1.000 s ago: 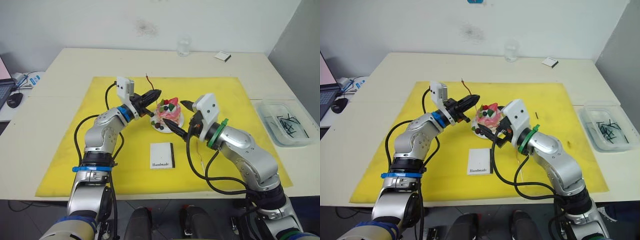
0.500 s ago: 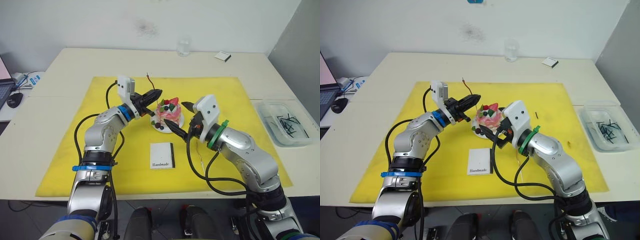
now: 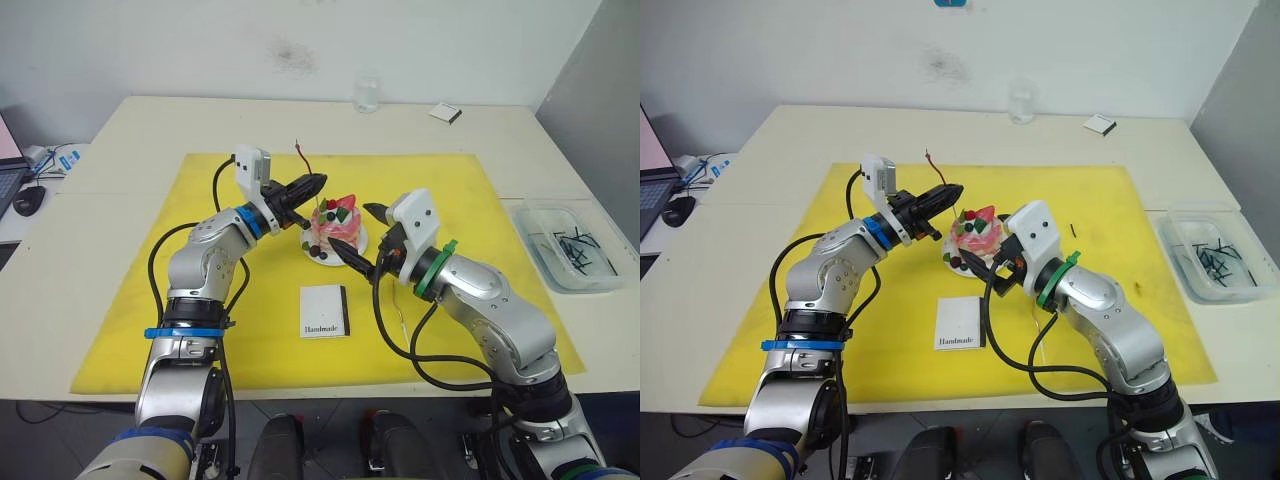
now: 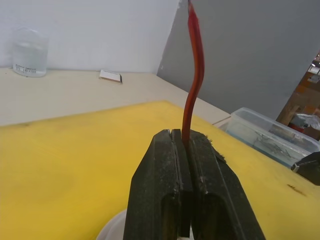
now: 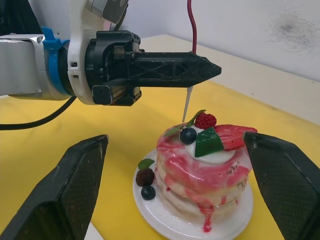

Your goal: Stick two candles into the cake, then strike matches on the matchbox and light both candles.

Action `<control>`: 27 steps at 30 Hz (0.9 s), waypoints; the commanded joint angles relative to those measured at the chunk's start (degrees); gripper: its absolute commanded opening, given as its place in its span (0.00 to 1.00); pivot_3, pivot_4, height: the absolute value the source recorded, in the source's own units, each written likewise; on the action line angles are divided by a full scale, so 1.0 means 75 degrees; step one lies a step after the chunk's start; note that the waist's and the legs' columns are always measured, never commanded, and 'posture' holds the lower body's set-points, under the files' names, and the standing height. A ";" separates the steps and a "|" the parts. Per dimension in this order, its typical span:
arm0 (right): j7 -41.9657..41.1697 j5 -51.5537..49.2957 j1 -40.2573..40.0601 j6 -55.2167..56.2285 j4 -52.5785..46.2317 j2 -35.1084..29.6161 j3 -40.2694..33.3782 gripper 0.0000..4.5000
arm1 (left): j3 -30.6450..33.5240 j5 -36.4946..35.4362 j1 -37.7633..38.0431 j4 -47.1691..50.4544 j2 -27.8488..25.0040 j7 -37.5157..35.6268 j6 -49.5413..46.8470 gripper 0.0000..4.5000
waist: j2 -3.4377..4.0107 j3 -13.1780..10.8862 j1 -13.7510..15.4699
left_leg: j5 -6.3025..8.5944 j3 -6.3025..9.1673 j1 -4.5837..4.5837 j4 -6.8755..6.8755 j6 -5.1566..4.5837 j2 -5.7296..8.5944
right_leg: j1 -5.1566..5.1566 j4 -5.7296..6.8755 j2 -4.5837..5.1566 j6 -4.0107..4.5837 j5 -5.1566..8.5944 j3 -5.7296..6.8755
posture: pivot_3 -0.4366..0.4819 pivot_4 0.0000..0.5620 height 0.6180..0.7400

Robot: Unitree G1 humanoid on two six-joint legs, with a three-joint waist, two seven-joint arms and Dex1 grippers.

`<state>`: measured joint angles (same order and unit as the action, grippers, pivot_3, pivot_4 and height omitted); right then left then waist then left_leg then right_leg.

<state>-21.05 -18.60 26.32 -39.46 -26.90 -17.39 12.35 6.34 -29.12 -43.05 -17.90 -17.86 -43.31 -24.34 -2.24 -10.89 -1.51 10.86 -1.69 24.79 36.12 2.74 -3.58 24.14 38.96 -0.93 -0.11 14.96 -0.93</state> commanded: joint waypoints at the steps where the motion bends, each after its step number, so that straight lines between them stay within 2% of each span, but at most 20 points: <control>1: 0.0051 0.0042 0.0042 0.0069 -0.0403 0.0021 -0.0198 1.00 | 0.0056 -0.0015 0.0064 0.0382 -0.0114 -0.0115 0.0026 0.00 | 0.0000 0.0000 0.0000 | 0.0000 0.0000 0.0000 0.0000 0.0000 0.0000 | 0.0000 0.0000 0.0000 0.0000 0.0000 0.0000 | 0.48 0.27 1.00; 19: 0.0005 0.0048 0.0051 0.0042 -0.0398 -0.0002 -0.0237 1.00 | 0.0049 0.0114 0.0140 0.0194 0.0082 0.0007 0.0335 0.00 | 0.0000 0.0000 0.0000 | 0.0000 0.0001 0.0000 0.0003 0.0000 0.0000 | -0.0001 0.0003 0.0000 0.0000 0.0000 0.0000 | 0.48 0.27 1.00; 27: 0.0015 0.0053 0.0025 0.0024 -0.0434 -0.0021 -0.0245 1.00 | -0.0113 0.0365 0.0641 0.0272 0.0164 0.0000 0.0593 0.00 | 0.0000 0.0001 0.0000 | 0.0000 0.0001 -0.0001 0.0004 0.0000 -0.0001 | -0.0001 0.0004 0.0000 0.0000 -0.0001 0.0000 | 0.48 0.27 1.00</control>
<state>-21.07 -18.17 26.24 -39.57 -26.91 -17.53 12.23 5.80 -26.93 -38.55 -17.61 -17.03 -43.18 -21.21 -2.24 -10.88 -1.51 10.85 -1.69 24.78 36.15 2.73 -3.59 24.13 38.99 -0.93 -0.11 14.95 -0.93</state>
